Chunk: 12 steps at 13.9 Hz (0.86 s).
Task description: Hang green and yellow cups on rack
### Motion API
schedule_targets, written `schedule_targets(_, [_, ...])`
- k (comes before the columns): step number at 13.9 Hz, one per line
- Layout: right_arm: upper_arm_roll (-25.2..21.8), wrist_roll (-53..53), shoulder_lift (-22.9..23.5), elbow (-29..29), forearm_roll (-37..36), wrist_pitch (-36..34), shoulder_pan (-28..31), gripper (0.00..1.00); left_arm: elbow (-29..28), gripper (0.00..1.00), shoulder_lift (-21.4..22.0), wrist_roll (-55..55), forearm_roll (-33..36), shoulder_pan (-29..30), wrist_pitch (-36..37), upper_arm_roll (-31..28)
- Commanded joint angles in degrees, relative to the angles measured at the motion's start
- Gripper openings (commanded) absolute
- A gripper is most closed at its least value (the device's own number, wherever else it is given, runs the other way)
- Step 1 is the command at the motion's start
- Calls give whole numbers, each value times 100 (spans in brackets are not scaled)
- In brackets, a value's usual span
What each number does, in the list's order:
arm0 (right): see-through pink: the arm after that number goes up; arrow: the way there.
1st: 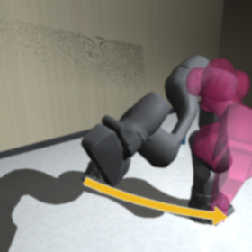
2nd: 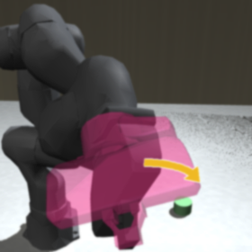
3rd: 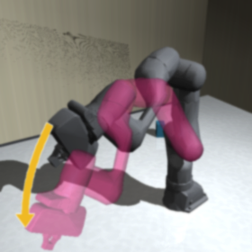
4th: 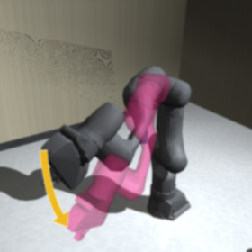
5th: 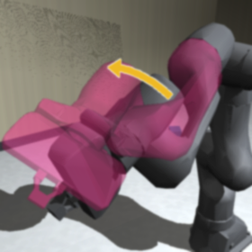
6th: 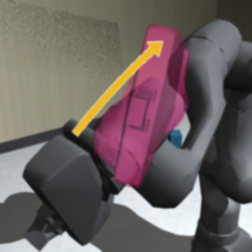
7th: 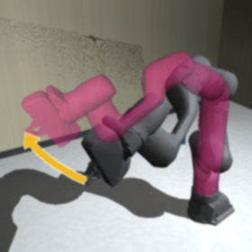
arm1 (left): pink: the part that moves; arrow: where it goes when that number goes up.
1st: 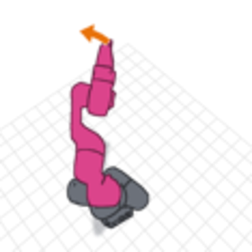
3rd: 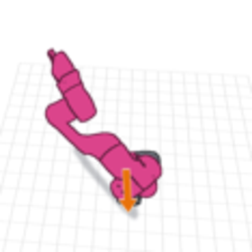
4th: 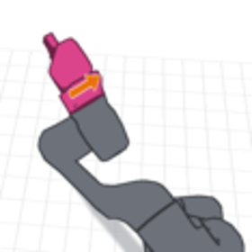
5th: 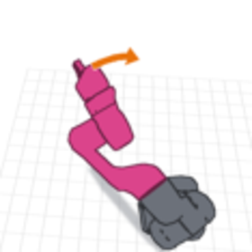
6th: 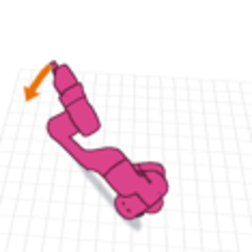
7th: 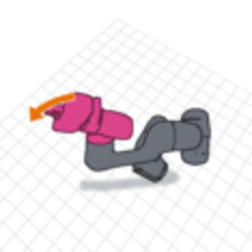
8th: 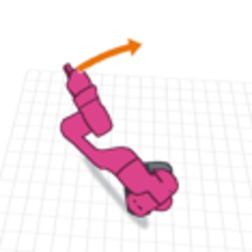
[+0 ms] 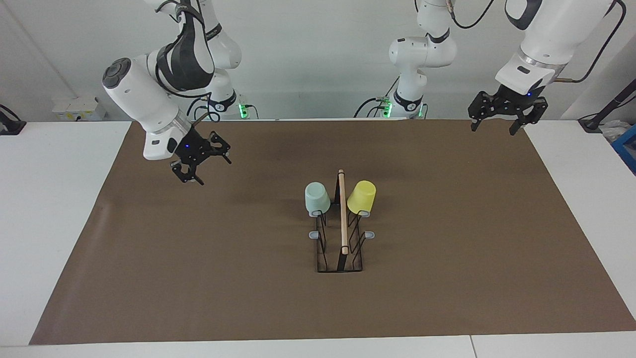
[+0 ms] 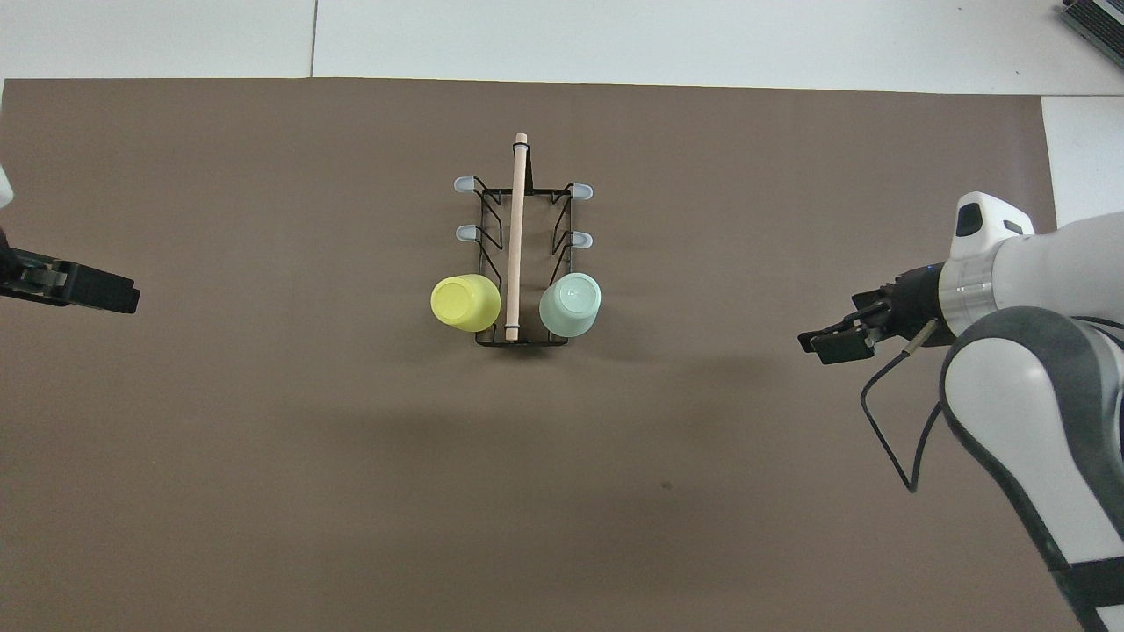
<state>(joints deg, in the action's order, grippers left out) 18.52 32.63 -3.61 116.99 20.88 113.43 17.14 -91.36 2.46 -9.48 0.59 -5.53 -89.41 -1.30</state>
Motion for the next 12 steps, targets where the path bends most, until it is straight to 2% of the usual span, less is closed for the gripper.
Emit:
schedule_targets(1, [55,-1203,-333,26,-224,-181,333,100,-162,100,158,-10,-24,87,2,60])
schedule_targets(3, [64,-1338,-464,-18,-968,-312,360,100,-162,100,158,-10,-24,87,2,60])
schedule_targets(5, [81,-1321,-430,-316,-1498,-610,369,100,-162,100,158,-10,-24,87,2,60])
schedule_targets(7, [81,-1417,-421,-771,-1508,-1180,360,100,-162,100,158,-10,-24,87,2,60])
schedule_targets(10, [99,-2023,-246,-1765,-1570,-2305,351,100,-154,100,158,-10,-24,87,2,60])
schedule_targets(12, [82,-2086,-289,-1864,-1631,-2483,351,100,-162,100,158,-10,-24,87,2,60])
